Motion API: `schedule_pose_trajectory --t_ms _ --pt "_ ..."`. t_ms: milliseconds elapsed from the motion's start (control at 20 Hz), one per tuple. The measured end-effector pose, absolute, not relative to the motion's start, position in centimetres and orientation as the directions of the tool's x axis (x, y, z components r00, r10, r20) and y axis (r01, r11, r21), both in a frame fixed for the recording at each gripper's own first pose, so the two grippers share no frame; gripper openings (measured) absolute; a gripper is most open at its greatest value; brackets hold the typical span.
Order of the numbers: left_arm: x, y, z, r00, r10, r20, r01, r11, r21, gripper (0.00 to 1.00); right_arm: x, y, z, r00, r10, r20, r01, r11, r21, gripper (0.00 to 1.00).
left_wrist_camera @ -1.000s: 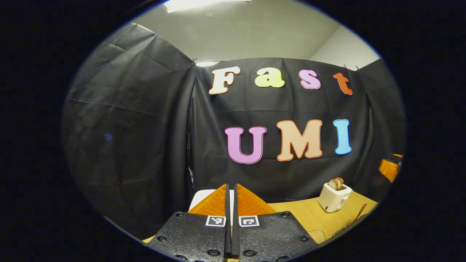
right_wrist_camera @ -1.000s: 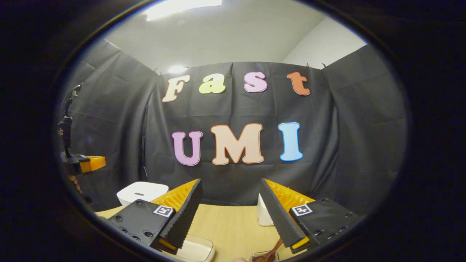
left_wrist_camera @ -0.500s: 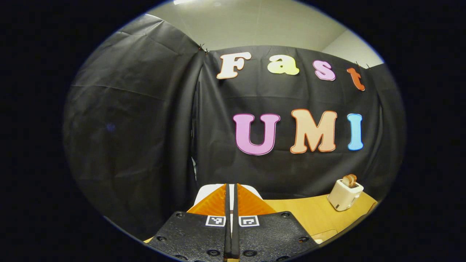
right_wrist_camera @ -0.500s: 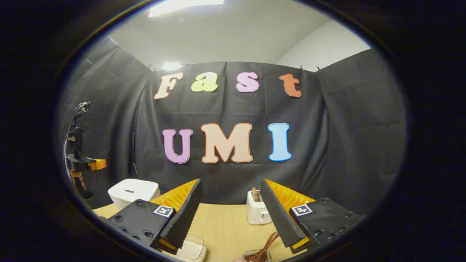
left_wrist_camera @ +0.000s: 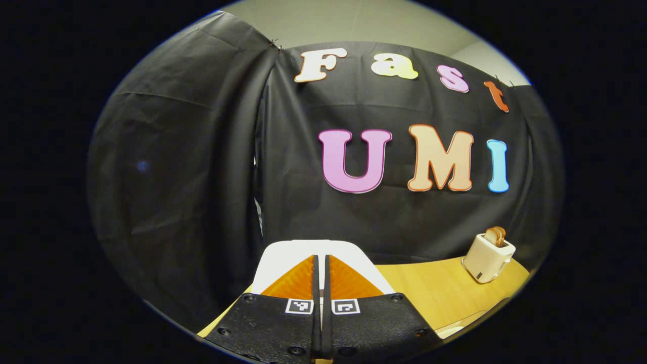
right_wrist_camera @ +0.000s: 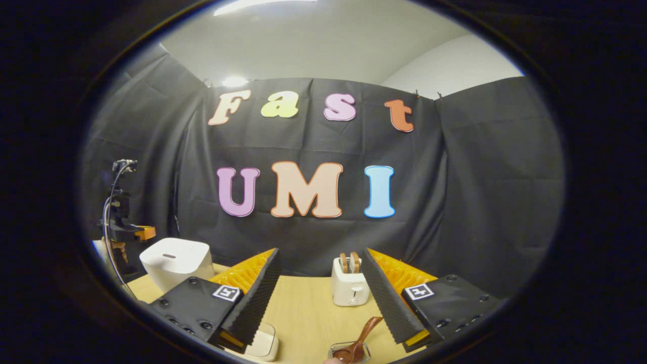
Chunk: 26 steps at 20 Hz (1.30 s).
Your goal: Close the left gripper, press the button to open the rice cooker; take a wooden spoon from the chopstick holder with the right hand, scoop a spoonful of rice and pour it into the rice cooker, then put the wooden spoon back into the chopstick holder.
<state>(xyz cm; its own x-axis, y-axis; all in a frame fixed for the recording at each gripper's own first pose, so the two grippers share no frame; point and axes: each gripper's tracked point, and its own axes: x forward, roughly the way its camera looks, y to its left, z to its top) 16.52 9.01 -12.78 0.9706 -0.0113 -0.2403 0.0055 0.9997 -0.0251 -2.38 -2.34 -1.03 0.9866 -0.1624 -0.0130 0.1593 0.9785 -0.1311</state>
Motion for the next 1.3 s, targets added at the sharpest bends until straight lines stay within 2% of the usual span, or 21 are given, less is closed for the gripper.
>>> schedule_pose_trajectory --t_ms 300,550,850,1100,1300 --pt "18.5 8.8 -18.2 0.939 -0.037 -0.343 0.022 0.999 -0.049 0.00 -2.5 -2.3 -1.5 0.983 -0.182 -0.021 0.177 0.972 -0.157 1.00" --pt "18.6 8.5 -21.0 0.910 -0.056 -0.410 0.031 0.997 -0.067 0.00 -2.3 -2.5 -0.4 0.981 -0.196 0.018 0.195 0.963 -0.183 1.00" --pt "18.8 8.5 -21.5 0.923 -0.050 -0.381 0.010 0.994 -0.106 0.00 -2.1 -2.6 -1.0 0.980 -0.200 0.006 0.198 0.965 -0.171 1.00" --pt "18.8 8.5 -21.1 0.936 -0.012 -0.353 -0.002 0.999 -0.040 0.00 -2.1 -2.5 -0.6 0.982 -0.190 0.017 0.190 0.967 -0.172 1.00" --pt "19.1 8.4 -17.4 0.962 0.003 -0.274 0.001 1.000 0.016 0.00 -2.3 -3.5 -0.3 0.980 -0.199 0.026 0.200 0.965 -0.170 1.00"
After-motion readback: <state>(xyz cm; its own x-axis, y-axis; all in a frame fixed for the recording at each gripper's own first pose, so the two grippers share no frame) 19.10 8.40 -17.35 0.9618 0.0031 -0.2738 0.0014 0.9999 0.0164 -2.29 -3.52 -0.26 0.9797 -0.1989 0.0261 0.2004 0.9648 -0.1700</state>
